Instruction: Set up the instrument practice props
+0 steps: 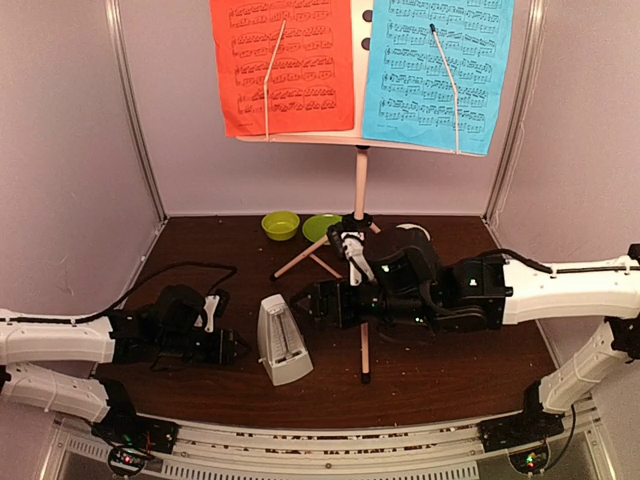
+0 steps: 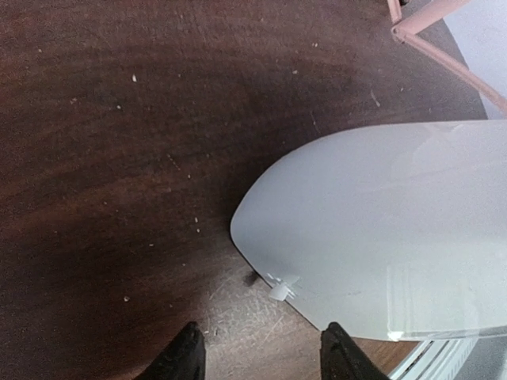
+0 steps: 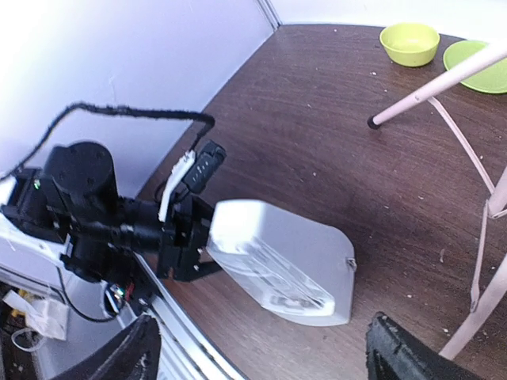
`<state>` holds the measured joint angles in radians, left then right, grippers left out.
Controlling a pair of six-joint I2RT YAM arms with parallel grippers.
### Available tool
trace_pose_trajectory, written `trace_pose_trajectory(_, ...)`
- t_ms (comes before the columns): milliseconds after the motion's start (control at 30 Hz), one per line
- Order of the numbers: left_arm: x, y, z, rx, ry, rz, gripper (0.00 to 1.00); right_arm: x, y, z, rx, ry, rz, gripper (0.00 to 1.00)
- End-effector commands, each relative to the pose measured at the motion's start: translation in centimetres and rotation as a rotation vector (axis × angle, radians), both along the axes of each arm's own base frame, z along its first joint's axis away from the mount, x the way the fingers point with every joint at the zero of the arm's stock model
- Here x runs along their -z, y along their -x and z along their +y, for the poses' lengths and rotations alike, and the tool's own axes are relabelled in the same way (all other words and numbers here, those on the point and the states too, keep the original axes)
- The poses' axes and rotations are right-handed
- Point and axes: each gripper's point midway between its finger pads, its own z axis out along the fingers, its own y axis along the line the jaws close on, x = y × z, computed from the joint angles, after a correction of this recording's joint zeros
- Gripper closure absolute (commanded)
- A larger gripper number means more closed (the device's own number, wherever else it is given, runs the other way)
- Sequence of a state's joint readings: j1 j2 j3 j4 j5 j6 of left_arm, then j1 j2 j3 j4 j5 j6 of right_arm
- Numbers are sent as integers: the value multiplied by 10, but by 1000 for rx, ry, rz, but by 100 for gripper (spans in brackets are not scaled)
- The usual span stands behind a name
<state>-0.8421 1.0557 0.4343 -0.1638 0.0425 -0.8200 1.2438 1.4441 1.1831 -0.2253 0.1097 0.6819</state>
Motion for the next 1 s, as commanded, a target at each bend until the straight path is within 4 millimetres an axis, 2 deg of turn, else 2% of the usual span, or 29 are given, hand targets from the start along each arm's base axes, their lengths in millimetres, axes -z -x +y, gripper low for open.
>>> trace_pose_trajectory(0,-10,-21,-25,68,37,-42,49,34,12,-13,-92,93,-12,16)
trace_pose_trajectory(167,-3,-51,-40,133,-3,-44,52,55,16,-19,-147,213,-39,42)
trace_pose_trajectory(367,-23,-92,-69,238,26,-72,55,68,8,-7,-168,285,-78,55)
trace_pose_trajectory(433,-33,-102,-67,236,26,-91,55,75,4,-1,-173,314,-85,58)
trace_pose_trajectory(533,-45,-110,-51,204,12,-116,53,86,0,10,-178,340,-90,62)
trace_pose_trajectory(767,-85,-97,-28,193,2,-210,46,101,-5,30,-188,308,-97,69)
trace_pose_trajectory(967,-109,-69,-9,170,55,-263,27,95,-4,63,-216,210,-121,70)
